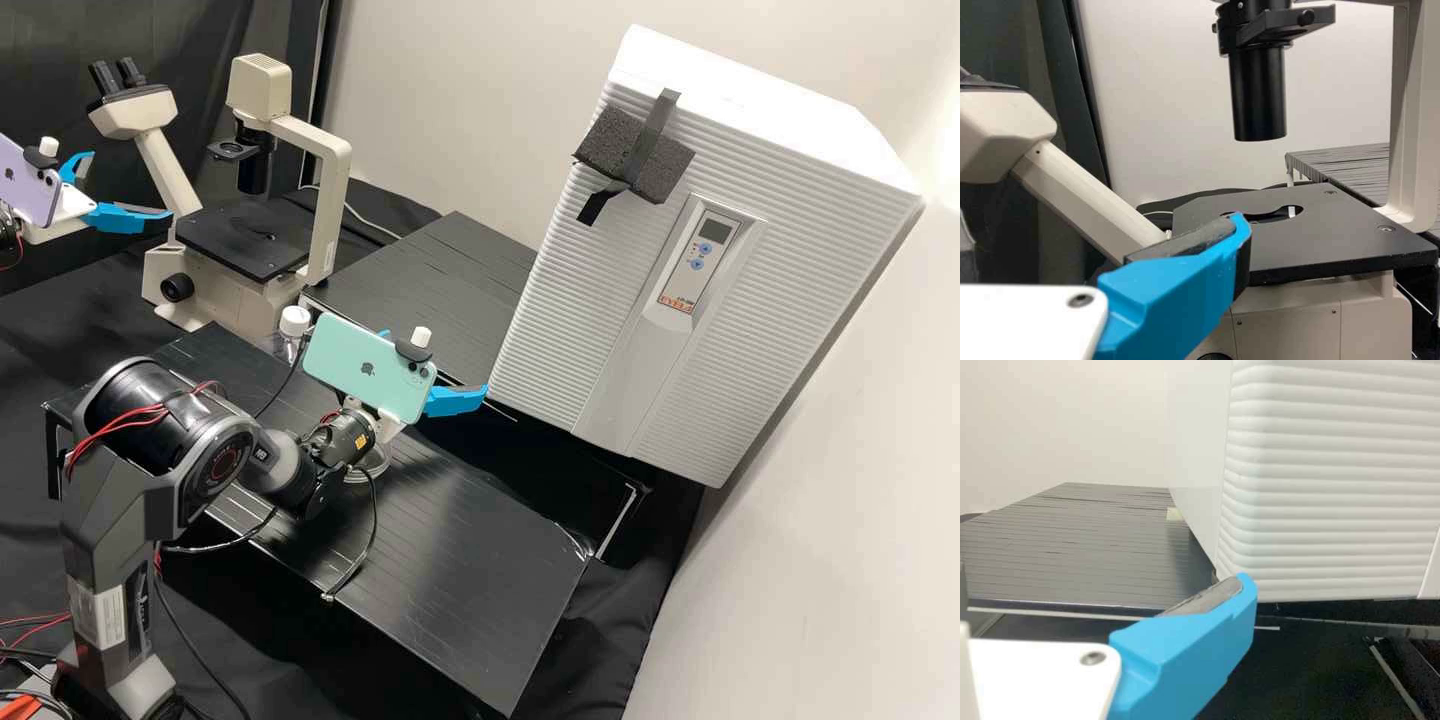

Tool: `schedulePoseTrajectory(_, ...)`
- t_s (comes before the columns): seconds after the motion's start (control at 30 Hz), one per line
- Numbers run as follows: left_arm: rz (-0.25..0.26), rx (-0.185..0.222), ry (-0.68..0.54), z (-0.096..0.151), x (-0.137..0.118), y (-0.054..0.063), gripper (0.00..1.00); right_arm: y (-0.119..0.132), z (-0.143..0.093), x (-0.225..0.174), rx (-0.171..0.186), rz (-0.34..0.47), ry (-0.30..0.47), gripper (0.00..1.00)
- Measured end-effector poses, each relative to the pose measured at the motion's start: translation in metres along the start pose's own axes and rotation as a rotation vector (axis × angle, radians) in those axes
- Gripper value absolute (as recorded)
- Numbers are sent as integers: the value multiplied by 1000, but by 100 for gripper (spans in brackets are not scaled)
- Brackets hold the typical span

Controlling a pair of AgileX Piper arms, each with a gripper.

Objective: Open the petri dish lid.

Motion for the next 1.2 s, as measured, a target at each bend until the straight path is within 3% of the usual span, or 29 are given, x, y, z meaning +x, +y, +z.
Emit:
schedulePoseTrajectory(0.33, 0, 0, 0, 0, 0, 0, 100, -1, 1, -4, -1, 0, 0, 100)
schedulePoseTrajectory(0.5, 0, 0, 0, 0, 0, 0, 100, 2, 3, -36, -1, 18, 23, 100)
schedulePoseTrajectory(0.7, 0, 0, 0, 0, 0, 0, 100, 5, -4, -82, 29, 51, 118, 100)
schedulePoseTrajectory(0.83, 0, 0, 0, 0, 0, 0, 100, -1, -7, -109, 30, 34, 176, 100)
schedulePoseTrajectory(1.03, 0, 0, 0, 0, 0, 0, 100, -9, -3, -137, 11, -4, 192, 100)
schedulePoseTrajectory(1.2, 0, 0, 0, 0, 0, 0, 100, -6, -4, -141, 1, 15, 198, 100)
